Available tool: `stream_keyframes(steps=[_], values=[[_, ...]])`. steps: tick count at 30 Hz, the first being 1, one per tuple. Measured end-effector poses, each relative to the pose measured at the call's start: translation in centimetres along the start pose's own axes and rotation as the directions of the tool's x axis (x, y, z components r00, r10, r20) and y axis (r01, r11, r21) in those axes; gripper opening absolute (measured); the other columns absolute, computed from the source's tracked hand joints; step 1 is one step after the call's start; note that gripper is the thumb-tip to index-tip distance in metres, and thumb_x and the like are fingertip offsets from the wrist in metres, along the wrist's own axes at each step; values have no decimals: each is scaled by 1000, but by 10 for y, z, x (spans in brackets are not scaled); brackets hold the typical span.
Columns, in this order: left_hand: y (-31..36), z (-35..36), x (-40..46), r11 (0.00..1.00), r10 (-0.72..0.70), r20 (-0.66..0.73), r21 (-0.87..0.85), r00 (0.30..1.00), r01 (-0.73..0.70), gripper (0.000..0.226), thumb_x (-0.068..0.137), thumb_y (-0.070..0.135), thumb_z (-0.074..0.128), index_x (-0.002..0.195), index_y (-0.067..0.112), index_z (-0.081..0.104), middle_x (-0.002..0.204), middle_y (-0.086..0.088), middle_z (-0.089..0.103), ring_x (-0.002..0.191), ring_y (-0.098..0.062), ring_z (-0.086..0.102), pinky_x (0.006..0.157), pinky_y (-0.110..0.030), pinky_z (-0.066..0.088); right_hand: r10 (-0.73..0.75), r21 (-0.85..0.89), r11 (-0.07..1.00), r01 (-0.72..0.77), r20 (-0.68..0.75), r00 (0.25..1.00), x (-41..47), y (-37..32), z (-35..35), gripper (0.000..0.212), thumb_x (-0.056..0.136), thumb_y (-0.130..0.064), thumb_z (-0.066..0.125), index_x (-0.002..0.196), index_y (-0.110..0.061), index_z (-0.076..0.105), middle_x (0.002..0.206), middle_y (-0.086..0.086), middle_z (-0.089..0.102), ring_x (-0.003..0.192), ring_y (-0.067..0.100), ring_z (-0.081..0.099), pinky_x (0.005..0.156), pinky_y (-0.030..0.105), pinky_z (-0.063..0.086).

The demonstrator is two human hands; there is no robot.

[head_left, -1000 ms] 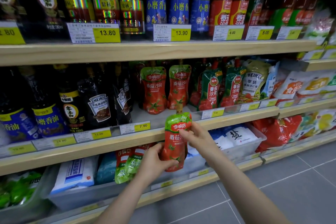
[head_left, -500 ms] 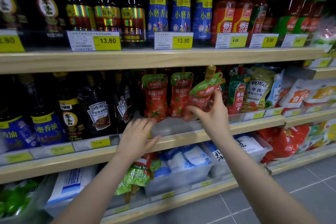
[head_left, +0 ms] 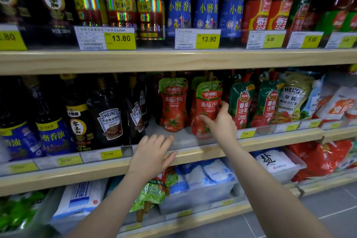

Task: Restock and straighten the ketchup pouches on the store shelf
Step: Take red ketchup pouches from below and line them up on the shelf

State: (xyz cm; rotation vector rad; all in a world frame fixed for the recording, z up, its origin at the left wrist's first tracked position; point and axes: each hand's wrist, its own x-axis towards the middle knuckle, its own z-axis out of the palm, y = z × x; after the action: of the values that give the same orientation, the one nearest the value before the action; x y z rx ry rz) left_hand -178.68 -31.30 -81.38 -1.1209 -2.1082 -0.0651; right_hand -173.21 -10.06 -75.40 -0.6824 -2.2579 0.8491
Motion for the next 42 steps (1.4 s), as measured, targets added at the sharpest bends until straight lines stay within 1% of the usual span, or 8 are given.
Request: stream_keyframes(steps=[4, 7, 13, 20, 32, 36, 39, 42], values=[[0, -1, -1, 1000, -6, 3, -16, 1000, 6, 47, 88, 46, 41, 115, 11, 59, 81, -3, 58, 72, -23, 55, 60, -34, 40, 0, 50, 999, 0, 0, 1000, -7, -3, 0, 82, 73, -45, 72, 132, -10, 27, 123, 14, 57, 106, 34, 59, 84, 49, 50], [0, -1, 0, 1000, -15, 13, -16, 1000, 15, 47, 88, 46, 41, 116, 12, 59, 82, -2, 58, 72, -23, 55, 60, -35, 41, -73, 9, 997, 73, -35, 997, -19, -2, 1, 85, 73, -33, 75, 135, -7, 24, 130, 17, 48, 112, 35, 54, 87, 49, 49], [2, -1, -1, 999, -27, 2, -25, 1000, 27, 48, 89, 46, 39, 116, 12, 59, 80, -2, 57, 71, -23, 55, 60, -35, 41, -70, -113, 991, 67, -30, 997, -16, -5, 6, 73, 76, -17, 73, 131, -1, 26, 126, 20, 46, 103, 40, 57, 79, 45, 50], [1, 0, -1, 999, -21, -11, -33, 1000, 21, 48, 89, 46, 40, 116, 12, 60, 78, 0, 56, 68, -21, 53, 59, -34, 41, -31, -164, 986, 23, -48, 998, -3, -12, 20, 63, 78, -16, 72, 123, 1, 31, 122, 20, 47, 97, 40, 61, 70, 42, 51], [0, 6, -3, 999, -15, -41, -35, 999, 13, 46, 90, 46, 41, 116, 13, 59, 80, 0, 56, 70, -20, 53, 60, -34, 41, 0, -215, 977, -2, -7, 1000, 14, -11, 31, 56, 81, -19, 69, 122, 0, 36, 129, 20, 41, 98, 41, 59, 72, 44, 49], [0, 5, -4, 999, -23, -37, -46, 999, 21, 45, 89, 46, 41, 115, 13, 60, 80, 0, 56, 70, -21, 54, 61, -34, 42, 3, -188, 982, 0, 15, 1000, 9, -13, 25, 54, 81, -21, 68, 120, 0, 37, 126, 20, 43, 98, 41, 58, 69, 42, 48], [0, 2, -3, 998, -30, -21, -59, 999, 28, 46, 89, 46, 40, 114, 14, 60, 81, 0, 58, 71, -20, 54, 62, -34, 42, -93, -157, 983, 99, 45, 995, -9, -10, 15, 49, 83, -25, 65, 118, -1, 39, 121, 18, 44, 100, 37, 55, 73, 41, 47], [1, -2, -2, 998, -43, 1, -54, 999, 43, 47, 89, 47, 37, 113, 14, 61, 81, 1, 58, 72, -20, 55, 62, -33, 42, -279, -195, 934, 299, 124, 952, -42, 1, 9, 38, 89, -29, 55, 119, -7, 45, 122, 12, 48, 106, 30, 52, 86, 41, 45]])
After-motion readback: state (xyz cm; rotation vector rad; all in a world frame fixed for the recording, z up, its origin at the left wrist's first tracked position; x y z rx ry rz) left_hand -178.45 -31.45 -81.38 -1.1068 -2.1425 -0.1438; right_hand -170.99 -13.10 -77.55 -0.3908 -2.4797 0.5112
